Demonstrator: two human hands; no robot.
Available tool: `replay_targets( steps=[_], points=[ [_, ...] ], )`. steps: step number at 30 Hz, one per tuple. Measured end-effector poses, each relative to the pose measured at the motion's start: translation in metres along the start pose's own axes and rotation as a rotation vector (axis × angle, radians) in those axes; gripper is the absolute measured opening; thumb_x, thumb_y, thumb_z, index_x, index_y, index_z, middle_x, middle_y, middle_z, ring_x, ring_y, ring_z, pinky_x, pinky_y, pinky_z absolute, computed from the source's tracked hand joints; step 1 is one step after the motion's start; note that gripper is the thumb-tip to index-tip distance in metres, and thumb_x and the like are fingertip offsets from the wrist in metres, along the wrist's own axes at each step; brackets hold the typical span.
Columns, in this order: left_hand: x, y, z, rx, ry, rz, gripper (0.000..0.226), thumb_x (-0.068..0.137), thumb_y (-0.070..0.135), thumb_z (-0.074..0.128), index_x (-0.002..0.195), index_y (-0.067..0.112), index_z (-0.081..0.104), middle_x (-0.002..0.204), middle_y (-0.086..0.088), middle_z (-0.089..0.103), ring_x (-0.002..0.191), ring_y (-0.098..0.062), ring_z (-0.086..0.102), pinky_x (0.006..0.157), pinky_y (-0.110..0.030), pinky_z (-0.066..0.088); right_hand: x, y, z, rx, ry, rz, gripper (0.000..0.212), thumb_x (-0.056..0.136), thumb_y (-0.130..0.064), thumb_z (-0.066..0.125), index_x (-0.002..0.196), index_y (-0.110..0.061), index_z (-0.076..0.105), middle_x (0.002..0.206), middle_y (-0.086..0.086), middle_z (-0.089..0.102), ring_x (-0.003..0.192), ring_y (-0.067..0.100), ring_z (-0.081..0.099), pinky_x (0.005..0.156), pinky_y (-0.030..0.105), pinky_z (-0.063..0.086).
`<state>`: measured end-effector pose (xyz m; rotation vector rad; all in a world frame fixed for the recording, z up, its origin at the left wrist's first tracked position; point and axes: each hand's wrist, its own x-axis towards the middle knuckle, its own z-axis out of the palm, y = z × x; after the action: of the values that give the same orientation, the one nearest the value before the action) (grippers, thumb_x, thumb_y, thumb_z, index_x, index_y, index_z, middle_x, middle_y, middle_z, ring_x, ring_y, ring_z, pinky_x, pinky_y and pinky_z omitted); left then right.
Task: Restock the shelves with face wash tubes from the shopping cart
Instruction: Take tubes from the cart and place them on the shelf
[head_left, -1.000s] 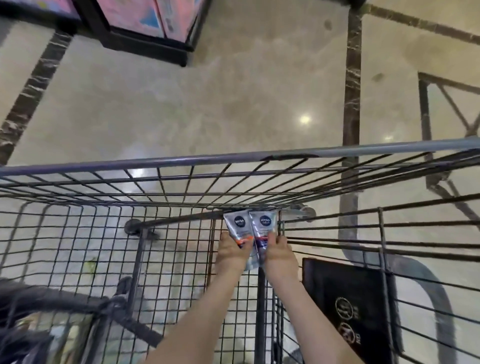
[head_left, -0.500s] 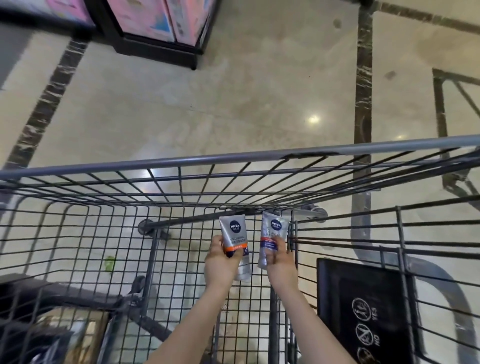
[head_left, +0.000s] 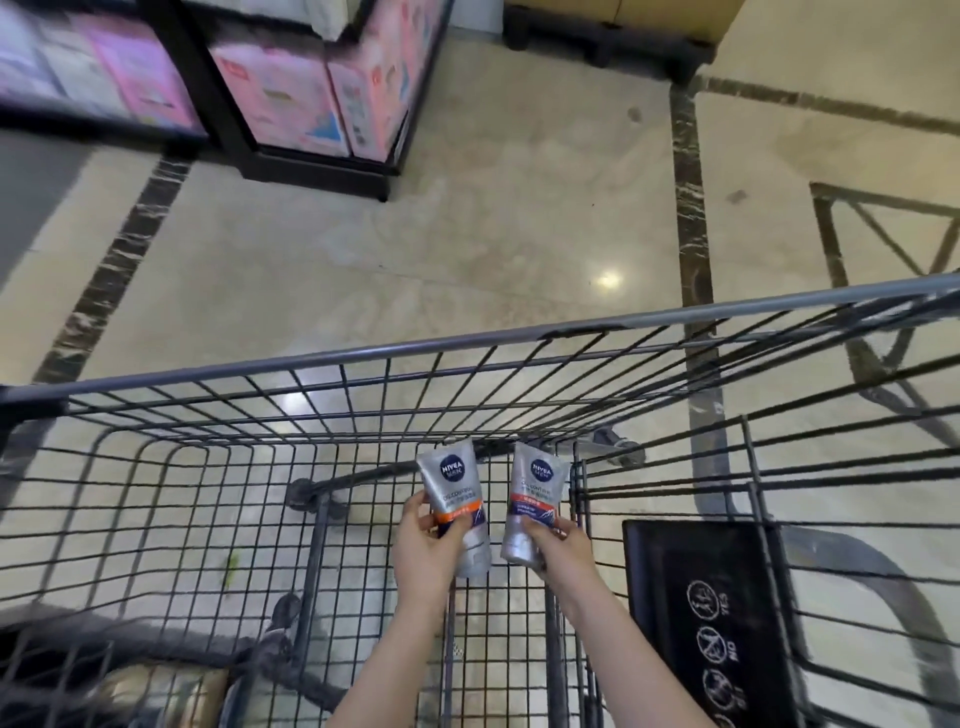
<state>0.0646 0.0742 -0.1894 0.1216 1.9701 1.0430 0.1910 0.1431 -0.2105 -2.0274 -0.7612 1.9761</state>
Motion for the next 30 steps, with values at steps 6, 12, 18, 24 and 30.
replay_targets(
  steps=[6,12,18,24,30],
  points=[
    [-0.038,0.034,-0.017,-0.146,0.018,0.062,0.038,0.078,0.008,0.072,0.109,0.018,0.053,0.087,0.006,0.065,0.084,-0.016,0.065,0.083,-0.036,0.051,-0.054,-0.018,0.001,0.075,-0.063,-0.148,0.047,0.087,-0.009,0.062,0.128,-0.008,0.040,0.110,0.014,0.062,0.102,0.028,0.060,0.091,0.036,0.047],
    [-0.086,0.082,-0.041,-0.264,0.009,0.167,0.042,0.079,0.005,0.070,0.112,0.023,0.051,0.094,0.004,0.064,0.086,-0.010,0.062,0.084,-0.030,0.049,-0.129,-0.049,-0.004,0.111,-0.140,-0.289,0.055,0.084,-0.014,0.065,0.133,-0.012,0.038,0.114,0.012,0.060,0.099,0.027,0.062,0.086,0.042,0.051],
    [-0.128,0.130,-0.064,-0.368,0.043,0.287,0.041,0.079,0.003,0.070,0.110,0.023,0.054,0.094,0.008,0.065,0.087,-0.004,0.061,0.083,-0.028,0.046,-0.197,-0.091,-0.004,0.169,-0.215,-0.475,0.050,0.086,-0.012,0.062,0.131,-0.013,0.039,0.109,0.009,0.062,0.093,0.023,0.063,0.070,0.030,0.049],
    [-0.180,0.169,-0.086,-0.428,0.085,0.416,0.038,0.081,0.008,0.070,0.112,0.024,0.055,0.093,0.010,0.066,0.087,-0.003,0.062,0.078,-0.024,0.051,-0.256,-0.124,-0.004,0.205,-0.310,-0.606,0.048,0.085,-0.011,0.062,0.126,-0.021,0.039,0.106,0.006,0.062,0.097,0.025,0.063,0.082,0.038,0.052],
    [-0.247,0.192,-0.111,-0.501,0.165,0.540,0.028,0.082,0.013,0.069,0.099,0.030,0.055,0.097,0.009,0.066,0.090,-0.002,0.062,0.074,-0.019,0.047,-0.314,-0.140,-0.009,0.191,-0.443,-0.694,0.051,0.084,-0.010,0.063,0.129,-0.016,0.041,0.110,0.010,0.063,0.098,0.028,0.063,0.077,0.035,0.052]
  ],
)
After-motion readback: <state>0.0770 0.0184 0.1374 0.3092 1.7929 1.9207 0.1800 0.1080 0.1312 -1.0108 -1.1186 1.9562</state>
